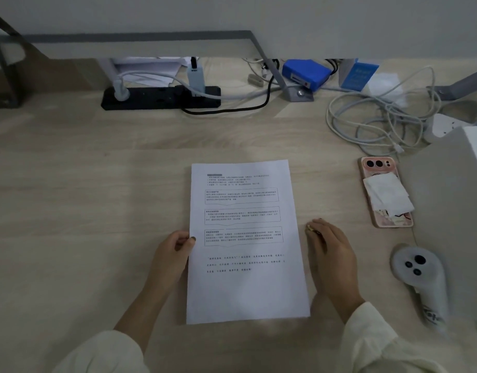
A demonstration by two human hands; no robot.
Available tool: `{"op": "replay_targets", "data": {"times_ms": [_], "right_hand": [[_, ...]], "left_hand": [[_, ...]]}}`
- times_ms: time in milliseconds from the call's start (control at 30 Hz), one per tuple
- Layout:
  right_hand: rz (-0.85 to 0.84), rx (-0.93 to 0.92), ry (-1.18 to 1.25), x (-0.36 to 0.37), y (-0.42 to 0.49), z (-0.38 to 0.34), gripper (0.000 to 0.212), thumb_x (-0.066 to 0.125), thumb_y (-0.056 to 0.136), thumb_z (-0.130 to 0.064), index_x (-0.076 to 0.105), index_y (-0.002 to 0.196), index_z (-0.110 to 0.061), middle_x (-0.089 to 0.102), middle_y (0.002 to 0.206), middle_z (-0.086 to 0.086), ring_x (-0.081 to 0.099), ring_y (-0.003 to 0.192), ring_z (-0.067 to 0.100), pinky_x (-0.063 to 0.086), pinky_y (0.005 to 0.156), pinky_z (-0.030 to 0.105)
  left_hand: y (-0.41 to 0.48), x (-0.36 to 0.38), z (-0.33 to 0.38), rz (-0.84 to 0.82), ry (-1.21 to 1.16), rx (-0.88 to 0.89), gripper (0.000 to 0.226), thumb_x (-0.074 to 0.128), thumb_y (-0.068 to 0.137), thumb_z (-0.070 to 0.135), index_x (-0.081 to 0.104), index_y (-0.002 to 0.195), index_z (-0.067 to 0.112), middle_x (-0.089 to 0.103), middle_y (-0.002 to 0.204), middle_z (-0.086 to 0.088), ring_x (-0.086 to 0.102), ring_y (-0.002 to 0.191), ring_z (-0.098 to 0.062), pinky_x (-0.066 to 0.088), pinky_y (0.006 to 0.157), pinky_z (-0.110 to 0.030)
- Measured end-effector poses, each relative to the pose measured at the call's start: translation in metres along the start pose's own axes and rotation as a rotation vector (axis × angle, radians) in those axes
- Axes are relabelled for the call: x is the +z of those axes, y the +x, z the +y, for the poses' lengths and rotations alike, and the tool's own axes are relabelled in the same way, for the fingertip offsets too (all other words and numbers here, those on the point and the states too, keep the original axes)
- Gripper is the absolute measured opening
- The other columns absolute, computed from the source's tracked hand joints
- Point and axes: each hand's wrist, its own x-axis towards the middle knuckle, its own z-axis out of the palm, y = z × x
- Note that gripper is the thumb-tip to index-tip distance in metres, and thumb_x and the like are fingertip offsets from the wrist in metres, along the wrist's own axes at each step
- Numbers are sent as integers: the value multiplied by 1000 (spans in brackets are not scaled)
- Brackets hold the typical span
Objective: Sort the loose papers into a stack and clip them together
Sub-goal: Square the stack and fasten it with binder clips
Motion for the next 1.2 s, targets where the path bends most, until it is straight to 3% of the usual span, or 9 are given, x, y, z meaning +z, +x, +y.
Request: {"op": "replay_targets", "data": {"times_ms": [200, 433, 567, 667, 733, 900, 1000, 1100, 1200], "right_hand": [[-22, -5, -7, -5, 12, 1, 11, 59, 86, -3, 67, 93, -2, 65, 93, 9, 58, 88, 22, 40, 77, 22], [52, 237, 218, -21, 31, -35, 14, 58, 88, -12, 69, 92, -6, 58, 87, 4, 56, 78, 18, 42, 69, 15], [-273, 335, 427, -24, 43, -82, 23, 53, 91, -18, 68, 76, -9, 58, 62, 4, 47, 51, 5, 37, 50, 9], [-515, 296, 524, -14, 48, -127, 29, 54, 90, -21, 67, 66, -12, 50, 50, -2, 44, 48, 5, 36, 50, 9], [-590, 256, 568, -3, 52, -148, 27, 54, 90, -20, 66, 67, -10, 50, 49, -6, 43, 47, 3, 36, 50, 7], [-626, 325, 713, 14, 67, -166, 18, 55, 90, -17, 61, 81, -3, 56, 54, -6, 47, 49, 10, 44, 53, 19], [-708, 396, 737, 20, 80, -171, 32, 50, 89, -36, 58, 81, -7, 55, 60, 1, 48, 52, 15, 44, 54, 25], [-832, 320, 616, 25, 93, -174, 44, 44, 82, -53, 57, 72, -12, 51, 53, -5, 46, 50, 13, 43, 54, 25], [-839, 221, 510, 34, 105, -175, 38, 46, 90, -43, 51, 63, -16, 48, 48, -8, 43, 47, 12, 41, 56, 25]], "left_hand": [[-1, 3, 2, 42, 13, 3, 7, 52, 92, 17, 57, 97, 15, 60, 88, 9, 59, 84, -13, 42, 65, -20], [-9, 1, 8, 149, 258, 9, 17, 53, 89, 35, 51, 97, 20, 58, 92, 7, 58, 86, -15, 48, 74, -33], [-13, -8, 29, 142, 205, 155, 27, 53, 87, 43, 50, 103, 22, 52, 102, 8, 54, 90, -12, 44, 72, -27], [-13, -9, 63, -206, -77, 217, 20, 47, 85, 50, 56, 94, 34, 63, 91, 16, 60, 84, -3, 42, 70, -17], [-7, -7, 78, -342, -85, 271, 14, 45, 90, 44, 56, 84, 37, 66, 80, 19, 62, 77, 1, 43, 68, -14], [13, -14, 91, -282, -185, 309, 23, 46, 94, 29, 55, 74, 22, 62, 61, 17, 56, 58, 3, 40, 57, -11], [26, -17, 91, -200, -169, 301, 27, 45, 94, 33, 51, 70, 21, 57, 58, 12, 49, 55, -4, 41, 59, -23], [37, -19, 93, -164, -119, 310, 28, 43, 93, 37, 47, 69, 25, 53, 59, 12, 45, 55, -5, 39, 59, -23], [50, -21, 95, -173, -93, 320, 28, 42, 94, 38, 46, 68, 27, 52, 59, 14, 44, 54, -2, 36, 57, -17]]}}
